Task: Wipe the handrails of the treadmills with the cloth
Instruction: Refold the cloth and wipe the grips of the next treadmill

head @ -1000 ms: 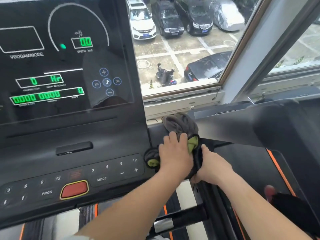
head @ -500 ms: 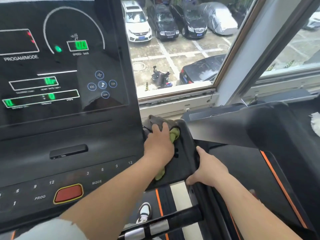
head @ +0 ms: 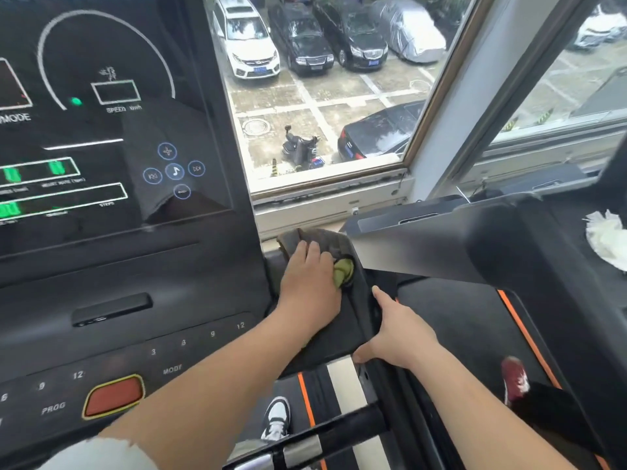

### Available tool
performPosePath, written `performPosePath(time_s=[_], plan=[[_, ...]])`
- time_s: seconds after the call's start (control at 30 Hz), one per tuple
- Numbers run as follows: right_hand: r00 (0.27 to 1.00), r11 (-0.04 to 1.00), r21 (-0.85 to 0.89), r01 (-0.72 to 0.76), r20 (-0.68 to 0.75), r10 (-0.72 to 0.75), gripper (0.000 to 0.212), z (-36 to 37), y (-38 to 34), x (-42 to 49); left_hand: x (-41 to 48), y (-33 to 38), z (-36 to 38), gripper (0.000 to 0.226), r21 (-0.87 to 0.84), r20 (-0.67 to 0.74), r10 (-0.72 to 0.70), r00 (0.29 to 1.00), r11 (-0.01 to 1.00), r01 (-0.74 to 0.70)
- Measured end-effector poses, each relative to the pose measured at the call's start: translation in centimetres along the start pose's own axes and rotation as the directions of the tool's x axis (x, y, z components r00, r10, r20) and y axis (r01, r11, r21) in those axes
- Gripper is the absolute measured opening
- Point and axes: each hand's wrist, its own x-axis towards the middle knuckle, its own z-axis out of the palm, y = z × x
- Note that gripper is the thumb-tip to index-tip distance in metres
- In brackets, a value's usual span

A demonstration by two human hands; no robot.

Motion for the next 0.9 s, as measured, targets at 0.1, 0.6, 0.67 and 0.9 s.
performPosePath(time_s=[0.1,0.6,0.67,0.9], plan=[[1.000,1.000,-0.002,0.016,-0.012,-0.016,0.133,0.0,0.0,0.2,-5.4,1.0,0.9,0.054,-0.035,-0.026,0.169,0.985,0.985,-0.170],[0.977,0.985,0.097,-0.145,-0.140,0.158,0.066,3.8,2.5,-2.0,-1.7,0.2,4.5,0.065,-0.348,-0.066,0.169,0.983,0.920,-0.182],[0.972,0.983,0.119,-0.138,-0.176,0.157,0.059,4.5,3.0,-2.0,-3.4,0.2,5.0,0.065,-0.347,-0.028,0.416,0.909,0.849,-0.399],[0.993,0.848,0.519,-0.109,0.015,0.118,0.118,4.9,6.4,-2.3,4.4,0.9,3.3,0.059,-0.330,0.011,0.351,0.936,0.885,-0.328]])
